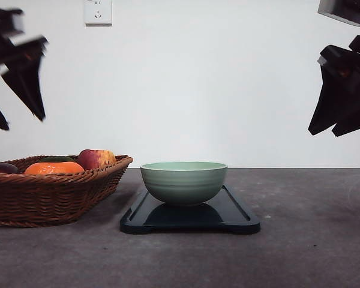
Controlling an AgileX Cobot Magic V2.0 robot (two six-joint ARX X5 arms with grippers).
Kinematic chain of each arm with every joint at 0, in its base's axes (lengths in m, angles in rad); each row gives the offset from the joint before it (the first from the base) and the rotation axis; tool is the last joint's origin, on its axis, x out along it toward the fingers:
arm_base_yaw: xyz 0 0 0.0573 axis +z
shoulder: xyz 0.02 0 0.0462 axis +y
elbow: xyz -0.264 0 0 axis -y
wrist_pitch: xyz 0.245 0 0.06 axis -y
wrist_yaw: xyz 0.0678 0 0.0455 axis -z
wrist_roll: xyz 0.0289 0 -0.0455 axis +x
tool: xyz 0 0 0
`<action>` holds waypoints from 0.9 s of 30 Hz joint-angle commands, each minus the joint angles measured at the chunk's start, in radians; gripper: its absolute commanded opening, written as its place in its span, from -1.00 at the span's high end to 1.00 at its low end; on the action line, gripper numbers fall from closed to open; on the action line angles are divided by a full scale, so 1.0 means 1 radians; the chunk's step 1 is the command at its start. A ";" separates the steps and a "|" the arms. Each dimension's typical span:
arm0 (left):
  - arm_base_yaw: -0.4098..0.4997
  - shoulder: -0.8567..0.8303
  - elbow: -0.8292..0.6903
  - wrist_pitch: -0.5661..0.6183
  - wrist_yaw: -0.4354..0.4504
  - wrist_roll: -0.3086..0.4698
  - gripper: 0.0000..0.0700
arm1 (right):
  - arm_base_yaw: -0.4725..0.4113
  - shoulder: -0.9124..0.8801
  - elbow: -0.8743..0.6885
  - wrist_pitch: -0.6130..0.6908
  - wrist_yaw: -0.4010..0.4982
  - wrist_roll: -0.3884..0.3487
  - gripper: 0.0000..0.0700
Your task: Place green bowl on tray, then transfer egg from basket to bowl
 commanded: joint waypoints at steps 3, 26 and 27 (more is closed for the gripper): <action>-0.040 0.095 0.065 0.009 -0.070 0.043 -0.23 | 0.005 0.009 0.007 0.010 0.001 -0.008 0.20; -0.073 0.380 0.162 0.093 -0.177 0.035 -0.23 | 0.005 0.009 0.007 0.024 0.001 -0.015 0.20; -0.073 0.385 0.162 0.092 -0.177 0.035 -0.23 | 0.005 0.009 0.007 0.025 0.001 -0.015 0.20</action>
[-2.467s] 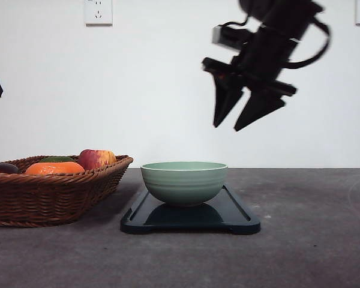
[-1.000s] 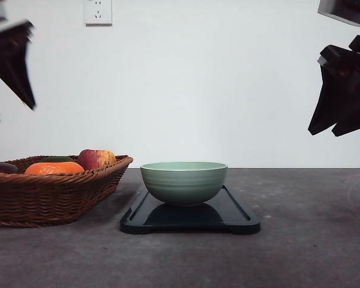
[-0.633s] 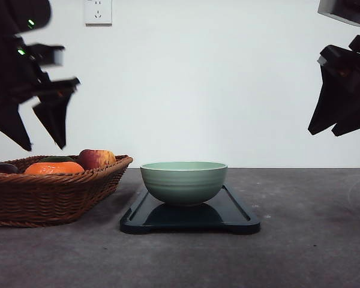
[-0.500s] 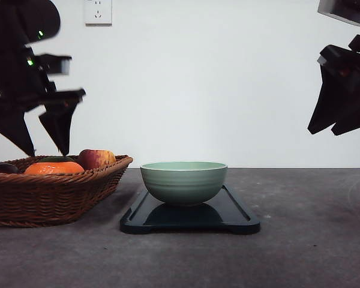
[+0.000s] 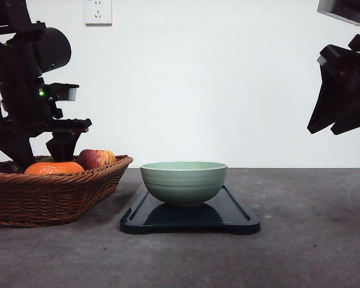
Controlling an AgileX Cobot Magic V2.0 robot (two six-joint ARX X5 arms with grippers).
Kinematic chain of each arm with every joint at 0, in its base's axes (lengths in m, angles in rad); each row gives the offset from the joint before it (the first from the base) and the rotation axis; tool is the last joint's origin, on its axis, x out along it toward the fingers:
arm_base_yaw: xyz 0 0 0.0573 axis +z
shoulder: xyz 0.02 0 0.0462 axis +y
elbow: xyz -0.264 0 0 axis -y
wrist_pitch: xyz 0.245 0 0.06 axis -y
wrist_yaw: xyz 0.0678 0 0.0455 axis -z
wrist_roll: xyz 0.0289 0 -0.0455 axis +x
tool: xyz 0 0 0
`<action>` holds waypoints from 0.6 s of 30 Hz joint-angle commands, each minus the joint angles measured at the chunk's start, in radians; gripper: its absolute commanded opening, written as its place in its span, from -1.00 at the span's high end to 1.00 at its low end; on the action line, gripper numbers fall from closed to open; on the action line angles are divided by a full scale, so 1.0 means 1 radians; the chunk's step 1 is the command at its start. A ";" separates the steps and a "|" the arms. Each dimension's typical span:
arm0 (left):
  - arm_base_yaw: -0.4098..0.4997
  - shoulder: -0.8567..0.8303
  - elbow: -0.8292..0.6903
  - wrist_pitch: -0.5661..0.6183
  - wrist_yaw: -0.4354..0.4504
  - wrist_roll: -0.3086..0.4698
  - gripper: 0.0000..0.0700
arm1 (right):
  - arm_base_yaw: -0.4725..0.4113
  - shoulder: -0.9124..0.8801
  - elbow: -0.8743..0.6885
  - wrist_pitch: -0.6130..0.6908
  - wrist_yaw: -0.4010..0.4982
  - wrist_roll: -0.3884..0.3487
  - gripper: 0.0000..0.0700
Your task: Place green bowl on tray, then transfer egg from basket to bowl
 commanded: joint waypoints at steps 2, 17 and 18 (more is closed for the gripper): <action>-0.003 0.040 0.022 0.006 -0.004 0.003 -0.23 | 0.005 0.009 0.007 0.014 0.001 -0.006 0.20; -0.003 0.058 0.022 -0.003 -0.004 0.003 0.08 | 0.005 0.009 0.007 0.017 0.001 -0.010 0.20; -0.003 0.058 0.022 -0.007 -0.005 0.003 0.18 | 0.005 0.009 0.007 0.018 0.001 -0.010 0.20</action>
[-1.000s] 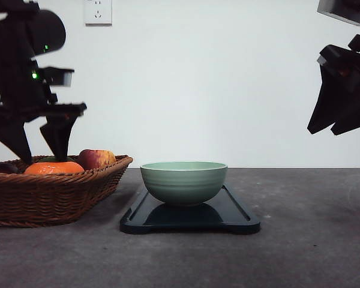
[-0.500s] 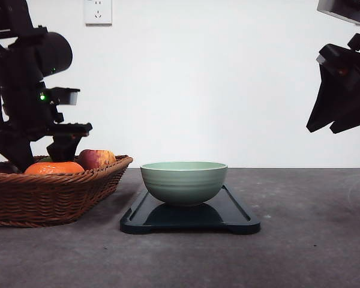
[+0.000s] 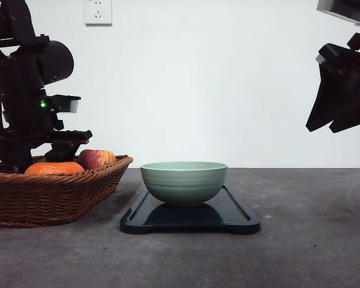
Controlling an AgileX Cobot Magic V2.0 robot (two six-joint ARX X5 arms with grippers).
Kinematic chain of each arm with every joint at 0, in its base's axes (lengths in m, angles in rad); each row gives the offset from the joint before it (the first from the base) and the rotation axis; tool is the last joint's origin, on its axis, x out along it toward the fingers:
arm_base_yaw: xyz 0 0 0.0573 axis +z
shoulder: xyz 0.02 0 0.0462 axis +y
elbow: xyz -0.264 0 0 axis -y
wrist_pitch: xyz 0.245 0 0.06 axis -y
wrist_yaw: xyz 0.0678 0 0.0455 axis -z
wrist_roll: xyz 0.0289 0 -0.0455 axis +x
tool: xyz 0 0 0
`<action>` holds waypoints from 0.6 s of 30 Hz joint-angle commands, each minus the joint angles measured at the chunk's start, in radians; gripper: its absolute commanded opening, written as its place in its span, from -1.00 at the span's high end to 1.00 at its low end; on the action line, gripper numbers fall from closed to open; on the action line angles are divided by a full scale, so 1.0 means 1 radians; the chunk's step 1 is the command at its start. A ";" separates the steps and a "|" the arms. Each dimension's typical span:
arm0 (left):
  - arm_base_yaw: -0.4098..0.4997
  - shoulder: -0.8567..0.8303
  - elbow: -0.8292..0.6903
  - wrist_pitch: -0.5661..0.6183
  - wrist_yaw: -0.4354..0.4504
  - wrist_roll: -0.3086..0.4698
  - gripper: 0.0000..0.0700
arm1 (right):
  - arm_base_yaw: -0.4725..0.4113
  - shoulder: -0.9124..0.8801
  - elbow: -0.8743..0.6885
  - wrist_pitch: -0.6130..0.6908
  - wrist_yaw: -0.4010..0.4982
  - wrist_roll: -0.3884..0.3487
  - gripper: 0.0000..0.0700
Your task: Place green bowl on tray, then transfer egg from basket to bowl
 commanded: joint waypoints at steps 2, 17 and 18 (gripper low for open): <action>-0.003 0.020 0.022 -0.007 -0.004 0.003 0.24 | 0.005 0.009 0.007 0.010 0.001 -0.009 0.20; -0.003 0.020 0.022 -0.020 -0.004 0.000 0.27 | 0.005 0.009 0.007 0.009 0.001 -0.008 0.20; -0.003 0.020 0.022 -0.019 -0.004 0.000 0.27 | 0.005 0.009 0.007 0.009 0.001 -0.009 0.20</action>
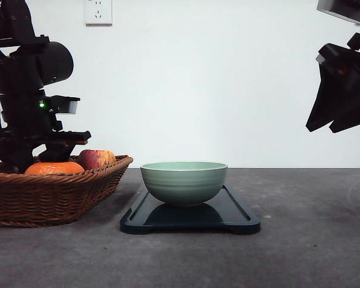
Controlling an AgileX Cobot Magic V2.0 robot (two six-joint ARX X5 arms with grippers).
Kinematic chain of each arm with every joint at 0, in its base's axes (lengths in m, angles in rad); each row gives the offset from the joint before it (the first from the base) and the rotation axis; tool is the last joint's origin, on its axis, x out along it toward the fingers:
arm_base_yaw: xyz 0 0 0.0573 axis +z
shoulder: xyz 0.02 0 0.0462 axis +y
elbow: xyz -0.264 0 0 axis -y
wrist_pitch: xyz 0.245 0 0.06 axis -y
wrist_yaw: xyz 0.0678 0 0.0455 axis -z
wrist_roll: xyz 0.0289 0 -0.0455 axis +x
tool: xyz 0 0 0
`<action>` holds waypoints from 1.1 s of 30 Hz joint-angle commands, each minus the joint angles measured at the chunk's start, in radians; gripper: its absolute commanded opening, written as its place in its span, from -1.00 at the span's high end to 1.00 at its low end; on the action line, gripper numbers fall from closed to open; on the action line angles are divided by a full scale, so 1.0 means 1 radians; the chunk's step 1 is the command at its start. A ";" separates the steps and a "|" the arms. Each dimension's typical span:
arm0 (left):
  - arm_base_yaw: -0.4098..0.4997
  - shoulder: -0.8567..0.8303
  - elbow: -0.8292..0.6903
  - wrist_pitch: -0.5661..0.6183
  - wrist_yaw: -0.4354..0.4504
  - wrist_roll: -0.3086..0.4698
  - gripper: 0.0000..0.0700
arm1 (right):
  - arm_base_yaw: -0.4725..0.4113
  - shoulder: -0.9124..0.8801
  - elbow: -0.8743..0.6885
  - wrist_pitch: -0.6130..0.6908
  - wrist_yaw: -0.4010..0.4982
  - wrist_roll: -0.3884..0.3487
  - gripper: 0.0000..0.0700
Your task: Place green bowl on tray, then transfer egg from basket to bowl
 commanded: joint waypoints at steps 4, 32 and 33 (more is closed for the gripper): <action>-0.003 0.014 0.021 -0.004 -0.004 0.000 0.27 | 0.005 0.009 0.007 0.009 0.001 -0.009 0.20; -0.107 -0.263 0.021 0.064 0.256 -0.080 0.46 | 0.005 0.009 0.007 0.016 0.001 -0.009 0.20; -0.127 -0.263 0.021 0.080 0.256 -0.080 0.46 | 0.005 0.009 0.007 0.016 0.001 -0.009 0.20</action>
